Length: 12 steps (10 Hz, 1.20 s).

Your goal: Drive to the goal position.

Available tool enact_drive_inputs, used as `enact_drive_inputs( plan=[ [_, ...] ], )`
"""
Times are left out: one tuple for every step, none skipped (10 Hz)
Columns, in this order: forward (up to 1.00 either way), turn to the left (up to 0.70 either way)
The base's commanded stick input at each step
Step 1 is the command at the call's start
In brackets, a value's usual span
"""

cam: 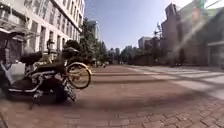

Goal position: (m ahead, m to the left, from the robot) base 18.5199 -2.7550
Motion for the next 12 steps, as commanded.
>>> enact_drive_inputs(
  plan=[
    [0.7, 0.0],
    [0.7, 0.0],
    [0.7, 0.0],
    [0.7, 0.0],
    [0.7, 0.0],
    [0.7, 0.0],
    [0.7, 0.0],
    [0.7, 0.0],
    [0.7, 0.0],
    [0.7, 0.0],
    [0.7, 0.0],
    [0.7, 0.0]
  ],
)
